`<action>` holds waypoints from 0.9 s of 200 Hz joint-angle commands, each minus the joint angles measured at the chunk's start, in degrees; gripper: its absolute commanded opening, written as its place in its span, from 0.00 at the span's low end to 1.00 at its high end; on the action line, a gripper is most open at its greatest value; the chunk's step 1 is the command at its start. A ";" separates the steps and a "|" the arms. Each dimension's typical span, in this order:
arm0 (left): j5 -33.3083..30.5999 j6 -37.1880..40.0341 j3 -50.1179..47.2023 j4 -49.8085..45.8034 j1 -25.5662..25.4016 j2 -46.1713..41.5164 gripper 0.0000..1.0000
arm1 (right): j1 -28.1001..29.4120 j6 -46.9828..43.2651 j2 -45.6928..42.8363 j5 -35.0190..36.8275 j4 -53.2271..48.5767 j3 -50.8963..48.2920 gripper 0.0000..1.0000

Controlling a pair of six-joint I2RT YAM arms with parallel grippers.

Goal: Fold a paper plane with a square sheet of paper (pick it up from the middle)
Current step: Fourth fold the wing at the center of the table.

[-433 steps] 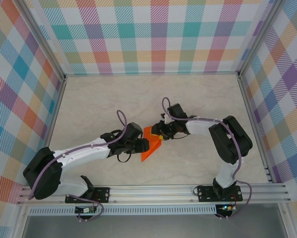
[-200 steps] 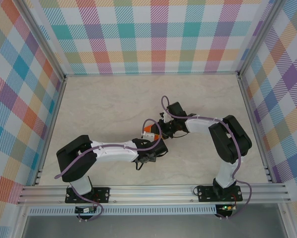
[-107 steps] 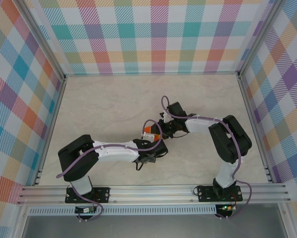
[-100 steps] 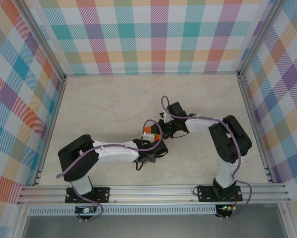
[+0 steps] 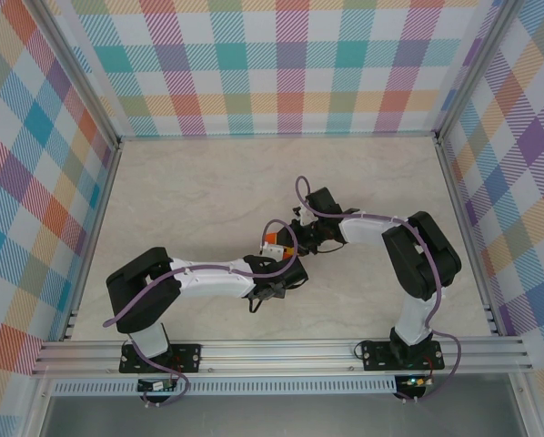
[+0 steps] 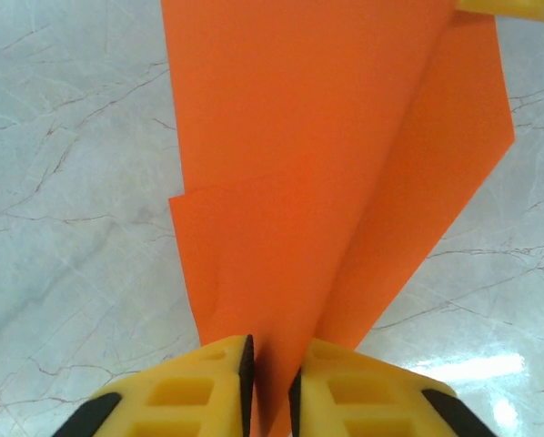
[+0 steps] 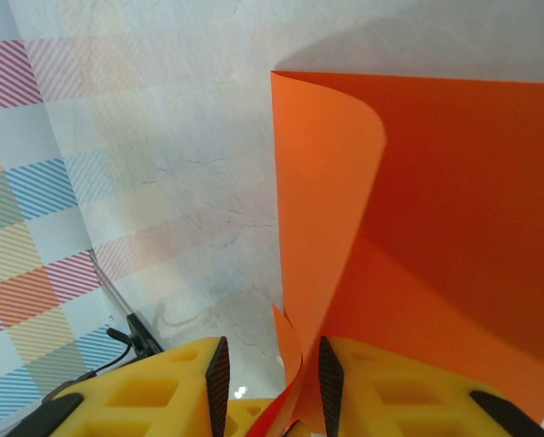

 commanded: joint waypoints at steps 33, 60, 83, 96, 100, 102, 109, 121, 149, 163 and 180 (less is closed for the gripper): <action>-1.61 0.59 -1.95 1.13 -0.59 -2.25 0.09 | -0.87 -1.63 -3.79 2.66 -4.90 0.87 0.38; -0.51 1.90 -3.59 3.64 -0.12 -4.31 0.07 | -1.92 -2.21 -8.51 5.69 -6.93 -1.16 0.43; 2.22 3.36 -6.41 8.17 1.00 -6.88 0.06 | -2.21 -3.22 -12.50 8.87 -9.09 -2.98 0.47; 4.28 4.11 -8.50 11.42 1.87 -8.65 0.06 | -2.21 -3.23 -14.52 9.84 -9.28 -4.54 0.49; 5.17 4.44 -9.18 11.87 2.22 -9.20 0.06 | -2.17 -3.06 -15.16 10.04 -9.17 -5.13 0.50; 5.69 4.55 -9.60 13.65 2.44 -9.38 0.06 | -2.20 -3.03 -15.41 10.20 -9.14 -5.36 0.50; 7.21 4.97 -10.76 15.90 3.13 -10.34 0.05 | -2.21 -2.67 -16.24 10.42 -8.98 -6.32 0.51; 9.13 5.41 -13.06 18.93 4.12 -11.98 0.05 | -2.26 -2.07 -17.25 10.38 -8.42 -7.82 0.51; 14.80 6.92 -17.71 25.54 6.79 -15.05 0.05 | -2.14 -0.04 -18.55 9.44 -5.68 -11.12 0.51; 17.81 7.10 -19.58 28.09 8.48 -15.77 0.06 | -2.13 0.96 -18.85 8.56 -3.96 -12.50 0.51; 21.03 7.21 -21.12 30.18 10.32 -15.94 0.06 | -1.99 1.67 -19.15 7.96 -2.77 -13.27 0.50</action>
